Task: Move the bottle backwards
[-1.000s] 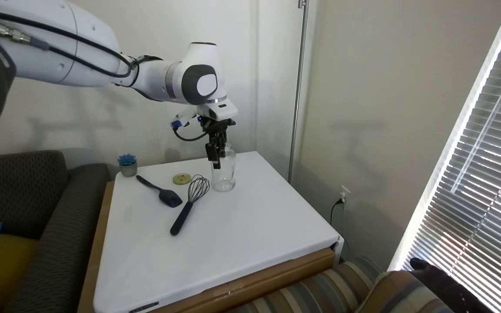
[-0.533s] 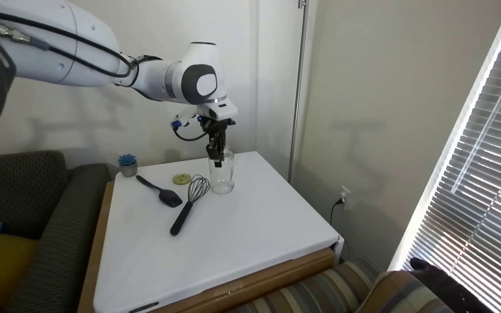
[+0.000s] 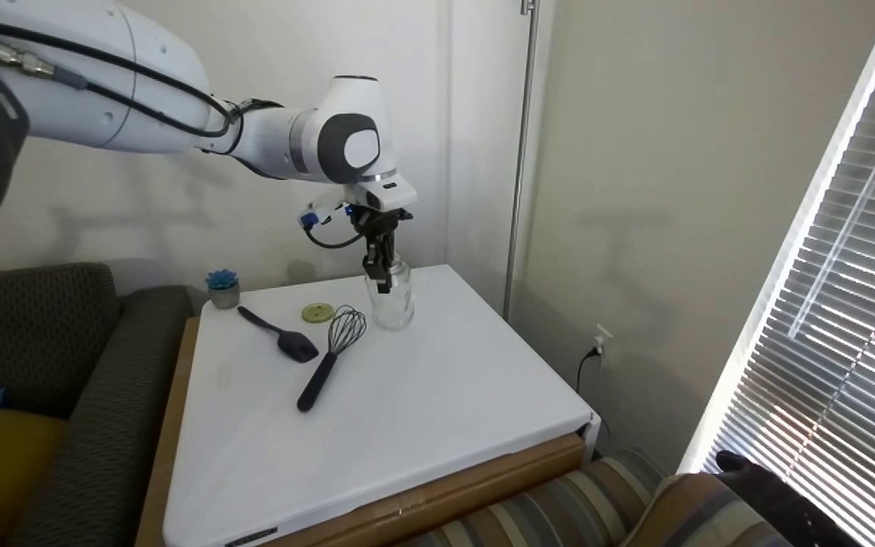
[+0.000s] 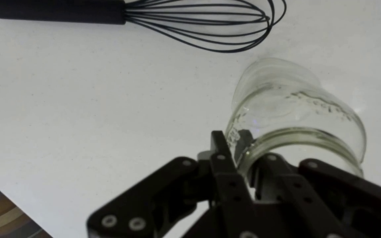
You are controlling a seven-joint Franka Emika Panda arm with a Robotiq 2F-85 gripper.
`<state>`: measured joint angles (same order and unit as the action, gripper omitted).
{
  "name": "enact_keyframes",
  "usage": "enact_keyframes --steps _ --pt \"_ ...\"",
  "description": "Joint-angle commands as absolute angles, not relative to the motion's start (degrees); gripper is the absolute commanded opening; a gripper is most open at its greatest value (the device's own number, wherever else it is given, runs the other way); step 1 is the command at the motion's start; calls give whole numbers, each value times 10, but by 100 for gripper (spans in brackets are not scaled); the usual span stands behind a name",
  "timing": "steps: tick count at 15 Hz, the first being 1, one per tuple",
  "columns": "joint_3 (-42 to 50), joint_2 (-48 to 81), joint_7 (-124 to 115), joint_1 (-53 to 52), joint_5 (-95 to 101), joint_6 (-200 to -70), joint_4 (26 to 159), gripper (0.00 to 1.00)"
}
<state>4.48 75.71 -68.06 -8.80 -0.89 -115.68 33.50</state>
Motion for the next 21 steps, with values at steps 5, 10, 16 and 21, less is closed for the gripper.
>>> enact_keyframes --steps 5,10,16,21 --pt "67 728 -608 -91 41 -1068 336 4" --pt "77 716 -560 -90 65 -986 329 4" --pt "73 720 -554 -89 60 -962 332 4" --pt "72 725 -567 -87 56 -968 339 4"
